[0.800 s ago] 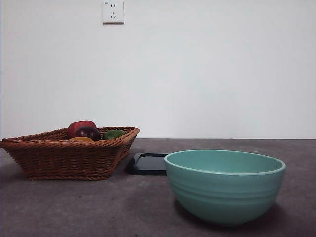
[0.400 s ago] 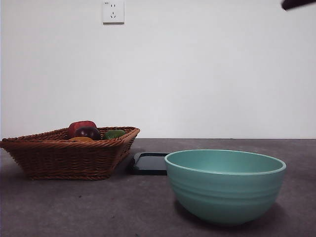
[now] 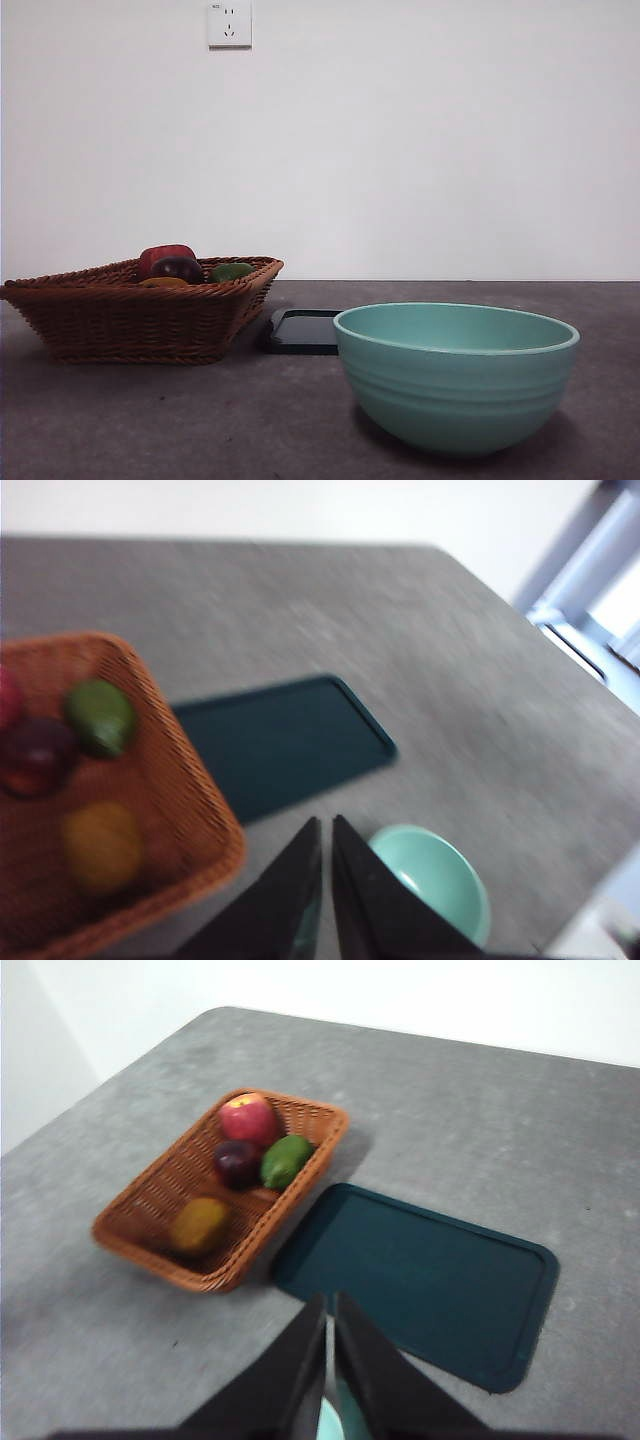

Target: Pick up the wifruite, put it on the bowl, pick up the plate, put it on desk

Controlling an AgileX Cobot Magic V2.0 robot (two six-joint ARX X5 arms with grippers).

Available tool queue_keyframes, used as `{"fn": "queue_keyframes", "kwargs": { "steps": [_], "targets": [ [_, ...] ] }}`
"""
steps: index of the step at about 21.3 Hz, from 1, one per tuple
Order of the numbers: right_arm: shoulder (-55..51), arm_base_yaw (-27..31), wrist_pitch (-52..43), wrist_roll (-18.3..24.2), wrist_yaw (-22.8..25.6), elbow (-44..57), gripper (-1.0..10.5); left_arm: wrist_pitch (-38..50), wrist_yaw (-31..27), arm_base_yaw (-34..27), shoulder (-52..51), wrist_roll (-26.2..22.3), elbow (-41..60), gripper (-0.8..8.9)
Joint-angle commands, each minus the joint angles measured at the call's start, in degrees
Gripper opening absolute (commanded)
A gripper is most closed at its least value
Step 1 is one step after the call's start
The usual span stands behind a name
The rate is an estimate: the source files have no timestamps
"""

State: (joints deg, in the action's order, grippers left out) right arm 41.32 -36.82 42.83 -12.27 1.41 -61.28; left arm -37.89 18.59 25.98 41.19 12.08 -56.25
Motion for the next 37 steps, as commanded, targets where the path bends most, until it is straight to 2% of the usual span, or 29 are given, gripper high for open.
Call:
{"fn": "queue_keyframes", "kwargs": {
  "steps": [1,5,10,18,19,20,23,24,25,32,34,37],
  "targets": [
    [0.52,-0.57,3.58,1.22,-0.81,-3.93,0.0,-3.8,1.68,1.11,2.29,-1.86,-3.63,0.17],
    [0.5,-0.57,9.35,1.25,-1.64,-6.88,0.0,-7.28,4.04,2.25,3.87,-2.82,-5.66,0.17],
    [-1.14,-0.57,15.87,1.27,-1.57,-7.93,0.0,-7.65,4.46,3.21,3.61,-2.75,-5.95,0.18],
    [-3.76,-0.55,18.12,2.29,-1.38,-7.93,0.0,-7.37,4.44,3.3,3.28,-2.38,-5.95,0.22],
    [-3.74,-0.55,18.32,2.43,-1.4,-7.93,0.1,-7.37,4.44,3.3,3.3,-2.38,-5.95,0.56],
    [-3.72,-0.55,18.36,2.51,-1.38,-7.93,0.7,-7.39,4.44,3.3,3.28,-2.38,-5.95,1.31],
    [-3.72,-0.55,18.32,2.43,-1.22,-7.93,5.4,-7.41,4.44,3.3,3.28,-2.38,-5.95,5.92],
    [-3.72,-0.55,18.32,2.43,-0.79,-7.93,6.5,-7.34,4.44,3.3,3.28,-2.38,-5.95,6.96],
    [-3.72,-0.55,18.32,2.43,-0.61,-7.93,6.8,-7.15,4.44,3.3,3.28,-2.38,-5.95,7.24],
    [-3.72,-0.55,17.59,2.43,-0.33,-7.93,6.8,-7.78,4.42,3.3,3.5,-2.14,-5.95,7.19],
    [-3.72,-0.55,17.64,2.43,-0.35,-7.93,6.8,-8.79,4.15,3.28,4.44,-0.79,-5.97,7.18],
    [-3.72,-0.55,17.64,2.43,-0.35,-7.93,6.8,-11.65,0.66,3.28,7.87,-0.24,-6.45,7.18]
  ]
}}
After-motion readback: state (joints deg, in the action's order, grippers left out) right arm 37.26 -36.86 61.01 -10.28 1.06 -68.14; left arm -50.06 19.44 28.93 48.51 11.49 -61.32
